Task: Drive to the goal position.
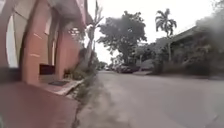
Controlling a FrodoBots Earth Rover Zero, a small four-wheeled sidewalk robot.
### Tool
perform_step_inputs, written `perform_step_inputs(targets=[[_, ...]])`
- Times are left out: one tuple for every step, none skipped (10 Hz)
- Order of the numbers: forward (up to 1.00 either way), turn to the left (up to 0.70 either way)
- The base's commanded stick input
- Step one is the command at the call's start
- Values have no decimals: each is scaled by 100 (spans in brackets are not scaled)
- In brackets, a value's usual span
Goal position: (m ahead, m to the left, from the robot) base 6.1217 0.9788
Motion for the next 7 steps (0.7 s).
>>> perform_step_inputs(targets=[[70,0],[70,0],[70,0],[70,0],[70,0],[70,0],[70,0]])
